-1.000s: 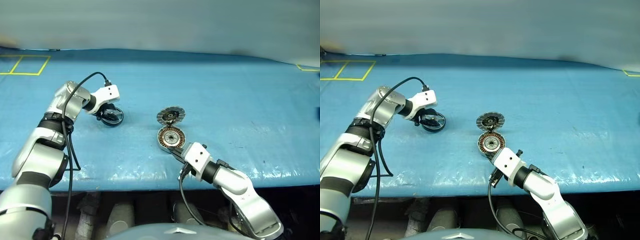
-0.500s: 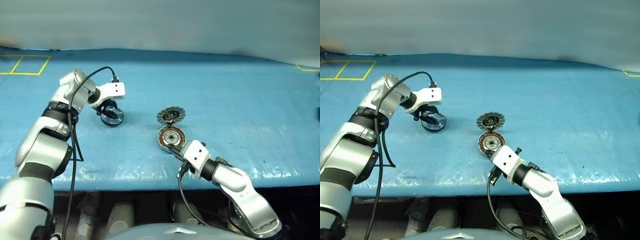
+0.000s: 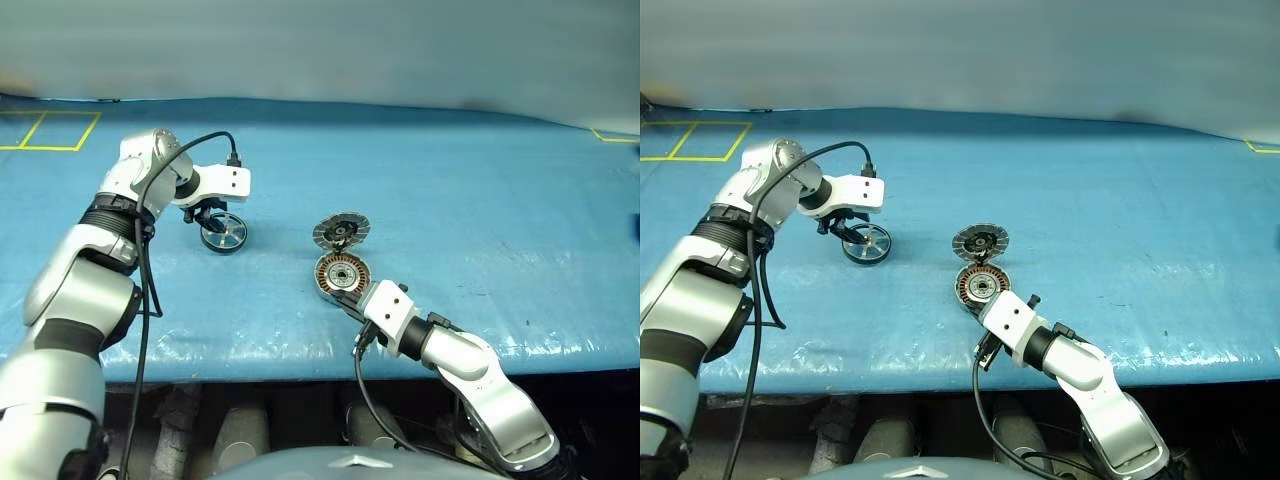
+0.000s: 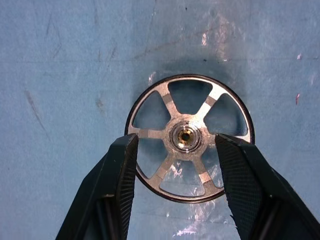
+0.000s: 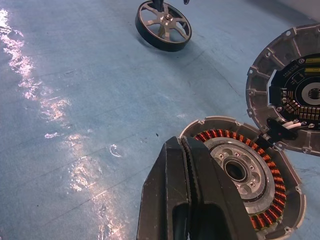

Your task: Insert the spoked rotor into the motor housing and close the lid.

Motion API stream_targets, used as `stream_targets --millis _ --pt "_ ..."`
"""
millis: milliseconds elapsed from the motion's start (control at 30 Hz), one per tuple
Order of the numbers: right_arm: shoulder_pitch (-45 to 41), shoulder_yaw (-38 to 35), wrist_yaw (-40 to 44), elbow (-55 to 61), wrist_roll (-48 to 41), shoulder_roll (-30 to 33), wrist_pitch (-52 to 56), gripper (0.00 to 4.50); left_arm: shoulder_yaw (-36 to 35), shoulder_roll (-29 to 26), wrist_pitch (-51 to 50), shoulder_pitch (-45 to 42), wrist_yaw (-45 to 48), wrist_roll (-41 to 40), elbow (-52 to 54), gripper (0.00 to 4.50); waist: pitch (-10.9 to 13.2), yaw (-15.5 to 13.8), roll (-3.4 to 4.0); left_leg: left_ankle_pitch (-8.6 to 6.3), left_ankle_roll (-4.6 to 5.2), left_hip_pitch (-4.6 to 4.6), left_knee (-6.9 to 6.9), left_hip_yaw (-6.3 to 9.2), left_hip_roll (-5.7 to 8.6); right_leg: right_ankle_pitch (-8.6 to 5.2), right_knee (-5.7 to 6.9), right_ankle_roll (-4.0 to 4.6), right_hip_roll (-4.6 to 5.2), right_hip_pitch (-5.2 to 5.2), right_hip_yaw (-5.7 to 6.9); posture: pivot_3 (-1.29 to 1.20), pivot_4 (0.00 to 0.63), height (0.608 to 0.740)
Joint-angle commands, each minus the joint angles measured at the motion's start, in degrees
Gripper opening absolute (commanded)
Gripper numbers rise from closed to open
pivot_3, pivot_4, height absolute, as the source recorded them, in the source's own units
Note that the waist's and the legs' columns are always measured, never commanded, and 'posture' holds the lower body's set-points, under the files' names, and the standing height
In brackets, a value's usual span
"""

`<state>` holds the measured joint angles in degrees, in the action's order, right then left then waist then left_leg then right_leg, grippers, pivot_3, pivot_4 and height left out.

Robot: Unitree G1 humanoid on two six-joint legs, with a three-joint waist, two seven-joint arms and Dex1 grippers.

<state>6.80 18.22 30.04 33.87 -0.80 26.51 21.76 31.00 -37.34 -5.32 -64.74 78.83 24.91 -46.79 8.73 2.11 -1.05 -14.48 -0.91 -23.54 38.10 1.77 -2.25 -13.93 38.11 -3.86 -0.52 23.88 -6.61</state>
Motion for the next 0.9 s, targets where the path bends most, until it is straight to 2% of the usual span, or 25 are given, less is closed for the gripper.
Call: stream_targets --millis 33,167,400,900 --pt "-0.23 -0.07 -0.11 0.86 0.21 -0.12 -0.47 0.04 -0.05 0.10 1.69 -0.25 -0.95 1.16 -0.21 2.62 0.00 -0.01 0.00 0.00 0.00 0.00 0.00 0.00 0.00 0.00 0.00 0.00 0.00 0.00 0.00 0.00 0.150 0.740" --pt "0.21 -0.09 -0.05 1.21 0.43 0.12 -0.27 0.04 0.43 0.33 3.77 0.81 -0.48 1.97 0.25 2.62 0.00 0.01 0.00 0.00 0.00 0.00 0.00 0.00 0.00 0.00 0.01 0.00 0.00 0.00 0.00 0.00 0.150 0.740" --pt "0.89 -0.07 -0.37 1.24 1.11 0.29 -0.14 0.04 0.88 0.18 13.26 1.70 -1.24 2.11 0.38 2.62 0.00 -0.01 0.00 0.00 0.00 0.01 0.03 0.00 0.00 0.00 0.04 0.00 0.00 0.00 -0.01 0.00 0.150 0.740" --pt "1.53 0.14 -0.29 1.16 2.28 0.48 0.05 0.04 0.03 -1.27 19.01 -1.58 0.61 3.07 1.01 2.62 0.00 0.02 0.00 0.00 0.00 0.01 0.09 0.00 0.01 0.01 0.10 0.00 0.01 -0.02 -0.01 0.00 0.150 0.740"
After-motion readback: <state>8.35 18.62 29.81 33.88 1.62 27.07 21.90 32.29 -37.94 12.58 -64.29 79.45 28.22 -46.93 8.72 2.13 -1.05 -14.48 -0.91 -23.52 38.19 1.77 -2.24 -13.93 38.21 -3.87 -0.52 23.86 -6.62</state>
